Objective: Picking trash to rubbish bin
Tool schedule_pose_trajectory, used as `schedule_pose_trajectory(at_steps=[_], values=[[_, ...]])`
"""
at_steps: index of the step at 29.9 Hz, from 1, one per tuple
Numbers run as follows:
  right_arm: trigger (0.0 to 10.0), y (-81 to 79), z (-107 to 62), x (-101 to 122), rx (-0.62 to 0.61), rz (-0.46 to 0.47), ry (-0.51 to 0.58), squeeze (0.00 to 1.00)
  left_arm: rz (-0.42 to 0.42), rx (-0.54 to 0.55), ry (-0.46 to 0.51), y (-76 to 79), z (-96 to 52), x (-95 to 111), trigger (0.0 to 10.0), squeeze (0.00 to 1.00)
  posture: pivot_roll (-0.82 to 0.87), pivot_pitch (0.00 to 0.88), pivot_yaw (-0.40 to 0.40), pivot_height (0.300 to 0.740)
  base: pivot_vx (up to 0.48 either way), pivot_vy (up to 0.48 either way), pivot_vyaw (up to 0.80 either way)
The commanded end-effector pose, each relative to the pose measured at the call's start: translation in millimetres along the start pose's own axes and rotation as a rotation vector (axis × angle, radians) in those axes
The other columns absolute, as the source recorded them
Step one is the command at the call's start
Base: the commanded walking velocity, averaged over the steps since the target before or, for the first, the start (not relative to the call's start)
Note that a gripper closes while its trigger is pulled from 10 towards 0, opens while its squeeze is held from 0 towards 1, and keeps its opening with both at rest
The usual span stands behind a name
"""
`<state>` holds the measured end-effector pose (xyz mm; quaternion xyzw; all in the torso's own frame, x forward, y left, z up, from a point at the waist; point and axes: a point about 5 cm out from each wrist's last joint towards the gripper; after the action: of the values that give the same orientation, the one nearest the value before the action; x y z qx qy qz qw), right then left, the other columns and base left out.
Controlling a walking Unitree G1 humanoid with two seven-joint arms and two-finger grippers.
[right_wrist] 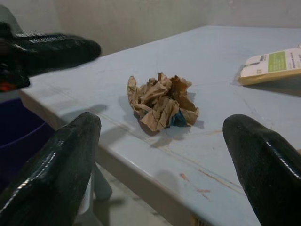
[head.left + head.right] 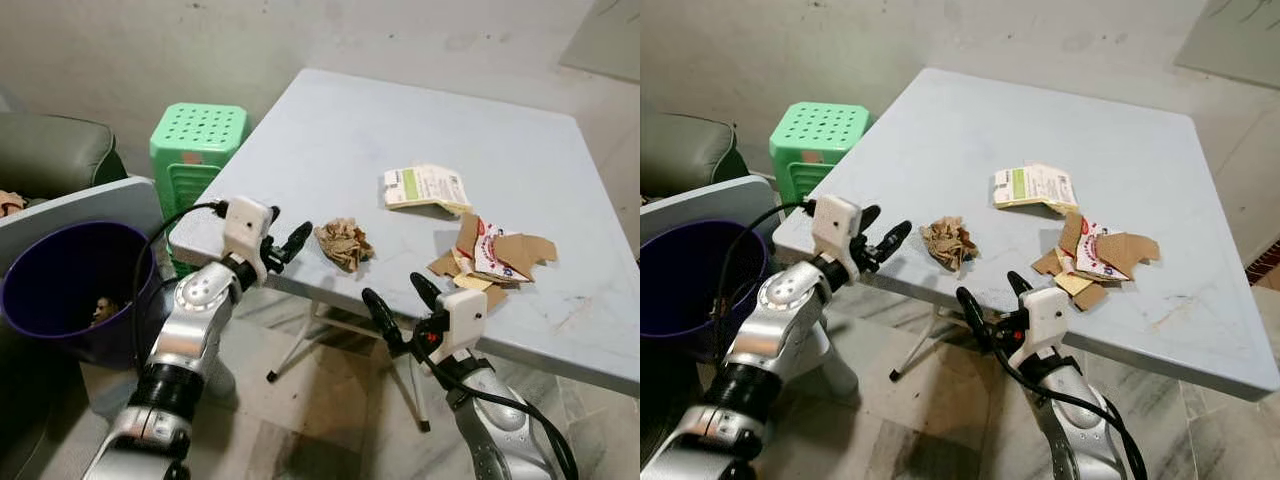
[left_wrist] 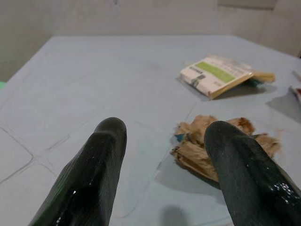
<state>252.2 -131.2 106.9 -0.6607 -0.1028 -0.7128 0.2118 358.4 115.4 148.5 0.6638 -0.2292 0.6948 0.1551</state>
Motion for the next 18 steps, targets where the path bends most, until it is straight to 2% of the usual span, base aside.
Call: schedule_pose_trajectory(at_steps=[1, 5, 9, 12, 18], values=[[10.0, -4.0, -2.7, 1.9, 0.001, 0.001, -0.004, 0.0, 0.018, -0.016, -0.024, 1.4, 4.2, -2.3, 10.0, 0.0, -0.09, 0.19, -0.051, 0.74, 0.0, 0.0, 0.0], [10.0, -4.6, -5.7, 2.7, -0.014, 0.003, -0.01, 0.0, 0.008, 0.023, -0.035, -0.7, 11.0, -3.1, 10.0, 0.0, -0.1, 0.201, -0.045, 0.74, 0.0, 0.0, 0.0], [10.0, -5.8, -8.4, 4.3, -0.024, 0.009, -0.011, 0.0, 0.075, -0.033, 0.003, 9.4, 19.0, 3.4, 10.0, 0.0, -0.1, 0.207, -0.041, 0.74, 0.0, 0.0, 0.0], [10.0, -7.3, -9.1, 4.2, -0.026, 0.01, -0.013, 0.0, 0.032, -0.052, 0.018, 11.3, 25.5, 9.6, 10.0, 0.0, -0.11, 0.211, -0.036, 0.74, 0.0, 0.0, 0.0], [10.0, -9.7, -10.8, 4.2, -0.037, 0.018, -0.014, 0.0, 0.027, -0.093, 0.06, 14.1, 35.3, 22.9, 10.0, 0.0, -0.12, 0.223, -0.023, 0.74, 0.0, 0.0, 0.0]])
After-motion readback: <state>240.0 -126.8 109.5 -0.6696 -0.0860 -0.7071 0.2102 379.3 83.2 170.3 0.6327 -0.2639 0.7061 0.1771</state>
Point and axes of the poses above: a point about 5 cm out from each wrist's last joint towards the gripper, its own z axis pointing out of the wrist towards the gripper, its own x axis along the axis of the wrist's last joint, y = z × x, and after that the axes turned 2 degrees about z, right-handed
